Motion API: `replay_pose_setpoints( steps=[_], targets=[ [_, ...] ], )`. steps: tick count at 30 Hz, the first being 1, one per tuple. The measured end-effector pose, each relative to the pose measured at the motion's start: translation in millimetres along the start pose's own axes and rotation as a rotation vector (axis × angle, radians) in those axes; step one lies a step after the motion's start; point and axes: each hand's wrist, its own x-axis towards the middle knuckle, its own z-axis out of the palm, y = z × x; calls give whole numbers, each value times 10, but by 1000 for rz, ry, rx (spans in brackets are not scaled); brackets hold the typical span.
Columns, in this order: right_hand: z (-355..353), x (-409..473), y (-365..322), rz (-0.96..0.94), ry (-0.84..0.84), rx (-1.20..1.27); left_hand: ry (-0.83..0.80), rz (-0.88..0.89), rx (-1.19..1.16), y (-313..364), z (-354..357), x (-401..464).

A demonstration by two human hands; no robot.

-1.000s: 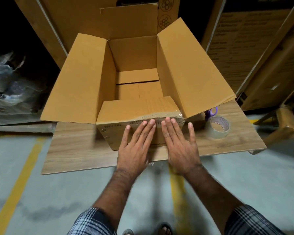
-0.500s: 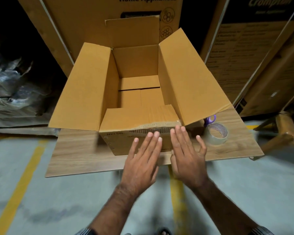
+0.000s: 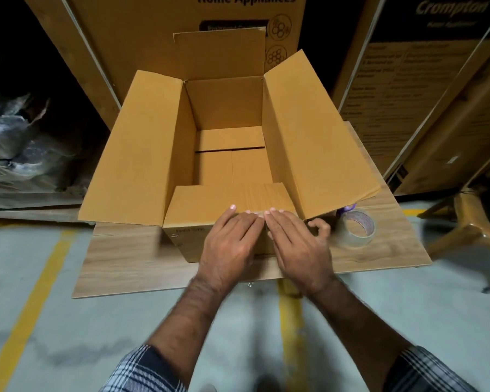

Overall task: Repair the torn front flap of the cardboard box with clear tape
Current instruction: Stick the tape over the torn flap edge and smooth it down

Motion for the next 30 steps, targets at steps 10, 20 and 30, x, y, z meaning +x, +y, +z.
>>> replay_pose_setpoints(
  steps=[10, 20, 30],
  targets=[
    [-27, 139, 274, -85, -13, -23, 50, -1, 82, -146, -25, 5],
    [-169, 54, 469, -69, -58, -91, 48, -100, 67, -227, -82, -94],
    [7, 292, 124, -98, -115, 55, -70, -21, 41, -193, -12, 51]
  ],
)
